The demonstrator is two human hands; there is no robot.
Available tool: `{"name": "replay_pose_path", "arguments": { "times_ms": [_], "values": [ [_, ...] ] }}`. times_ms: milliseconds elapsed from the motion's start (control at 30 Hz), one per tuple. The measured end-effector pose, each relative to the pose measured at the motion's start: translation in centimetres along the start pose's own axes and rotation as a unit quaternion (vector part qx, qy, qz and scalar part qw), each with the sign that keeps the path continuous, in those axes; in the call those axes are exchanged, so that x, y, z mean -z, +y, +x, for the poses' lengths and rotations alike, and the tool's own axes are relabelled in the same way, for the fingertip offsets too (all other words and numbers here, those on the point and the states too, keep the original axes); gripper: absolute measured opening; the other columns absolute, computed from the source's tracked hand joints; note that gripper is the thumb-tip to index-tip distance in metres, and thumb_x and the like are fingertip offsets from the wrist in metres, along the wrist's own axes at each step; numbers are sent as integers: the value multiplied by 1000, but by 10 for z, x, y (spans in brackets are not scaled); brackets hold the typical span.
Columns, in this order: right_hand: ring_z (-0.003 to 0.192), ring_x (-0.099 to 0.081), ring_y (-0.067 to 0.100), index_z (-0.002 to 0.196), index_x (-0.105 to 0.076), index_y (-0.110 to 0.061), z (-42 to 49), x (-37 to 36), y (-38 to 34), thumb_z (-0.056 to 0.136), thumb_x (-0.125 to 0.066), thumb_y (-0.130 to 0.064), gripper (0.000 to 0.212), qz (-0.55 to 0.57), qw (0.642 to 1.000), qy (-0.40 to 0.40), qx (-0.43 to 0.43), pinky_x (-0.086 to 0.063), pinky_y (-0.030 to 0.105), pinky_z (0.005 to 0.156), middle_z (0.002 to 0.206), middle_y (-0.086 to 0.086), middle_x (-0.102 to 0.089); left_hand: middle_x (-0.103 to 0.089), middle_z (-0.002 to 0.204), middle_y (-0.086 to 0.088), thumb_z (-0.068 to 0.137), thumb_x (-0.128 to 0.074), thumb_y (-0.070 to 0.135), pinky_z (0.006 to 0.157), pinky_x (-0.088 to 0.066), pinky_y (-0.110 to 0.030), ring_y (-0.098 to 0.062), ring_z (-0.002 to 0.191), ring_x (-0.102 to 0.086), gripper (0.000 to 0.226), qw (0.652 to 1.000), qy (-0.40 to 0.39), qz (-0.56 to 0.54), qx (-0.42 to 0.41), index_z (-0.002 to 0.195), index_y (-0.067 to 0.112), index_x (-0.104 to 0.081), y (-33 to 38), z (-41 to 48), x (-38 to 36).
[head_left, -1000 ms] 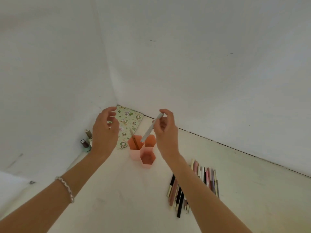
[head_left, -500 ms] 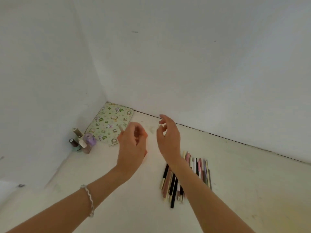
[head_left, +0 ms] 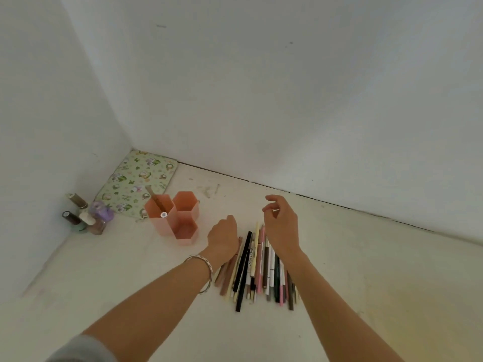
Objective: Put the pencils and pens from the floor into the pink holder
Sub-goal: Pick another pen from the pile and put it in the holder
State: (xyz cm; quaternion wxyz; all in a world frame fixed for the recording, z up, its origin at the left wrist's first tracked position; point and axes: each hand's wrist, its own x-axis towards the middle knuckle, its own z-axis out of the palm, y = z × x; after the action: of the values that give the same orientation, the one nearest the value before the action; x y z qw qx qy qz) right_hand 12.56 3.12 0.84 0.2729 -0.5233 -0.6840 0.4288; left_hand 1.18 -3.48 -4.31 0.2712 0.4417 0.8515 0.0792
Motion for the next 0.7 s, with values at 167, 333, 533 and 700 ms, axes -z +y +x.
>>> {"name": "replay_pose_path", "arguments": {
  "times_ms": [167, 333, 533, 700],
  "values": [
    [61, -60, 16, 110, -63, -19, 3, -4, 6, 92, -46, -9, 26, -77, 996, -46, -15, -54, 32, 62, 88, -8, -65, -62, 109, -10, 91, -57, 10, 87, -51, -40, -26, 99, -61, 26, 990, 82, -114, -24, 117, 11, -54, 2, 3, 30],
    [72, -65, 21, 83, -68, -7, -2, -32, 4, 88, -53, -15, 17, -275, 943, -181, -40, -54, 31, 69, 78, 7, -66, -65, 94, 3, 89, -62, 9, 79, -53, -25, -13, 84, -63, 20, 931, 244, -250, -104, 108, 15, -63, 8, 4, 106],
    [90, -54, 22, 78, -56, -13, -10, -73, 11, 92, -51, -35, 26, -435, 881, -180, 38, -43, 34, 78, 92, 5, -58, -63, 87, 12, 86, -63, 6, 68, -43, -2, 2, 76, -60, 21, 888, 322, -310, -104, 102, 20, -64, -7, -12, 142],
    [95, -55, 22, 84, -62, -12, -14, -89, 15, 91, -49, -29, 23, -420, 892, -169, 16, -43, 32, 79, 96, 7, -60, -61, 86, 17, 87, -64, 5, 71, -42, 0, 6, 76, -59, 21, 868, 349, -340, -93, 104, 18, -64, -21, -29, 149]
  ]
}}
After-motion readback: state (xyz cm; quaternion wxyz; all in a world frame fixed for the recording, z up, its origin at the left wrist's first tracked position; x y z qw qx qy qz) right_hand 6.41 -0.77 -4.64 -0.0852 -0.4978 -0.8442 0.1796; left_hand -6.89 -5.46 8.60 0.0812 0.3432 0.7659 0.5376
